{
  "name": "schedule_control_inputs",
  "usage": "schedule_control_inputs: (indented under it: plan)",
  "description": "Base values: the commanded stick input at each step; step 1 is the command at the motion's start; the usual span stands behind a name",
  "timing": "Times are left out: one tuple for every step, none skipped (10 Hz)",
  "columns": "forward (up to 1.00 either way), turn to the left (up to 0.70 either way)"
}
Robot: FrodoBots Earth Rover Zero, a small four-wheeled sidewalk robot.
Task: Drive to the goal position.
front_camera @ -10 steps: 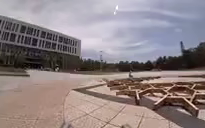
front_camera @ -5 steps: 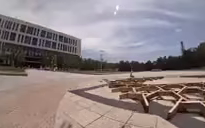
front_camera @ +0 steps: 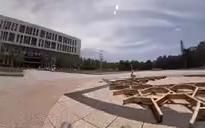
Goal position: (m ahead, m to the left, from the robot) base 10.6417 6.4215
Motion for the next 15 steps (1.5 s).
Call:
schedule_control_inputs:
  plan:
    - [0.70,0.00]
    - [0.70,0.00]
    - [0.70,0.00]
    - [0.70,0.00]
    - [0.70,0.04]
    - [0.70,0.16]
    - [0.70,0.35]
    - [0.70,0.35]
    - [0.70,0.35]
    - [0.70,0.34]
    - [0.70,0.06]
    - [0.70,0.01]
    - [0.70,0.00]
    - [0.70,0.00]
    - [0.70,0.00]
